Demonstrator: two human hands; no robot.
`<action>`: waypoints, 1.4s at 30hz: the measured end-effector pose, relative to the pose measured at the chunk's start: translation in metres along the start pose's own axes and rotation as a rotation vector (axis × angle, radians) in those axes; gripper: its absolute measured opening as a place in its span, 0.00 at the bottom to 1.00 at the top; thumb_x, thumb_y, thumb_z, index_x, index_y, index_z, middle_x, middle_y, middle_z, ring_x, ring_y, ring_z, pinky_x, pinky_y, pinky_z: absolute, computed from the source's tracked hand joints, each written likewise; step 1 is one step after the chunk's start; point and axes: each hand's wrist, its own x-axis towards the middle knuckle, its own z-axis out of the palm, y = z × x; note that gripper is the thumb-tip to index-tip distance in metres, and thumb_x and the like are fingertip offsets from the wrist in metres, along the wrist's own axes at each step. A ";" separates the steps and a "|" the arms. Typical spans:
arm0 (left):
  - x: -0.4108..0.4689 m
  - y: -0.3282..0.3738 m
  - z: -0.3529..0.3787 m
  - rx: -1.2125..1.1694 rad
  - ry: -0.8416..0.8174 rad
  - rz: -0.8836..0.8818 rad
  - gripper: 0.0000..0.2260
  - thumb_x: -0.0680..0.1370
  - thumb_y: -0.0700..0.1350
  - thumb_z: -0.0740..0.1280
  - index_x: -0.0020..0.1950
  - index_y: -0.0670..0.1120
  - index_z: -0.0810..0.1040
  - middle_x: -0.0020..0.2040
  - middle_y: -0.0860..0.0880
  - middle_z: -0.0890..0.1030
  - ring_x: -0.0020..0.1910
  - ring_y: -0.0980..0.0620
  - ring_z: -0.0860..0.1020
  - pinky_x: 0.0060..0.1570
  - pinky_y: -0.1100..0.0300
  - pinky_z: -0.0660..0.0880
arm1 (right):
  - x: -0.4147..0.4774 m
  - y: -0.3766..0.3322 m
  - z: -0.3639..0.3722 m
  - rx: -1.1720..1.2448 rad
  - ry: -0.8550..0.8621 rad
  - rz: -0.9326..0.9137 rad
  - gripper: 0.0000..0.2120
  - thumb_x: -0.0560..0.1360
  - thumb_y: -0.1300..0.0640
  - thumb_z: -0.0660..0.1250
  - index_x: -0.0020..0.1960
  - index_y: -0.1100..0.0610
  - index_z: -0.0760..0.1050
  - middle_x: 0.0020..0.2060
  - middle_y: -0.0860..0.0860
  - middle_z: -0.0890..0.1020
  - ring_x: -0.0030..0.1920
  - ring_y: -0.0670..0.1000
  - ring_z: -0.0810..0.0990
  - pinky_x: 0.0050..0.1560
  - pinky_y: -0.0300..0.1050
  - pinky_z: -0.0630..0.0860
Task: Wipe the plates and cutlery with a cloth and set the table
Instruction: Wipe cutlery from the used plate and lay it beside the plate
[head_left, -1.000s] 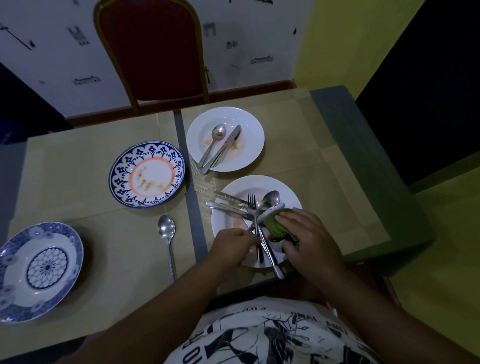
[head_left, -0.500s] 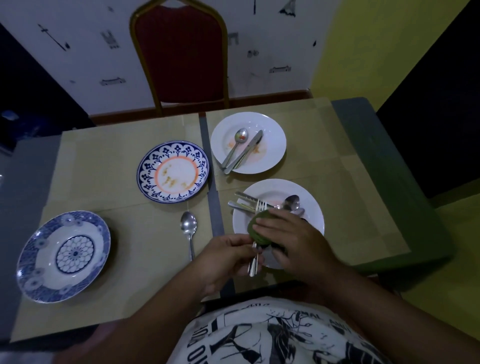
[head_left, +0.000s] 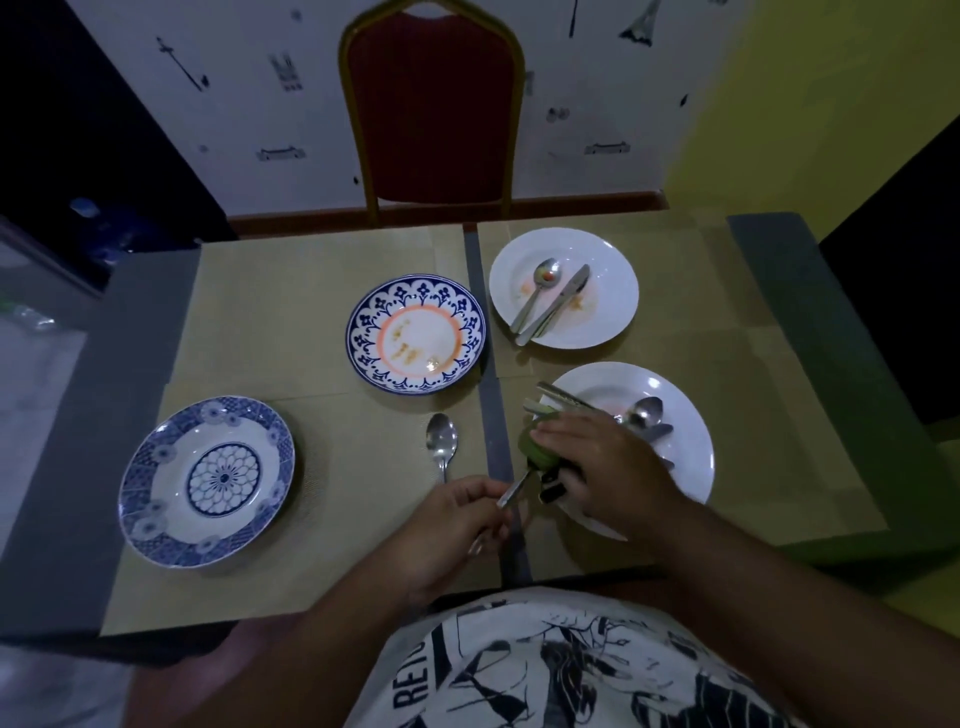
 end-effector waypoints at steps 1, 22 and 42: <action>0.001 0.002 -0.002 0.021 0.031 -0.008 0.10 0.77 0.30 0.61 0.50 0.39 0.80 0.37 0.45 0.78 0.31 0.55 0.72 0.30 0.64 0.67 | 0.004 0.000 0.001 -0.001 0.015 0.029 0.25 0.63 0.64 0.65 0.60 0.56 0.81 0.58 0.51 0.82 0.60 0.52 0.75 0.63 0.52 0.73; 0.014 0.020 -0.034 -0.412 -0.110 -0.293 0.13 0.83 0.37 0.61 0.67 0.40 0.77 0.43 0.46 0.82 0.39 0.52 0.81 0.39 0.57 0.83 | 0.018 -0.031 -0.006 -0.002 0.127 0.015 0.26 0.67 0.65 0.69 0.65 0.56 0.78 0.62 0.49 0.80 0.66 0.53 0.73 0.64 0.53 0.72; -0.005 -0.009 -0.061 -0.280 0.258 -0.087 0.08 0.81 0.37 0.65 0.56 0.39 0.83 0.38 0.44 0.82 0.35 0.51 0.78 0.38 0.57 0.76 | 0.041 -0.028 0.016 0.016 0.079 0.053 0.27 0.66 0.67 0.70 0.64 0.55 0.79 0.60 0.50 0.81 0.63 0.52 0.75 0.64 0.51 0.72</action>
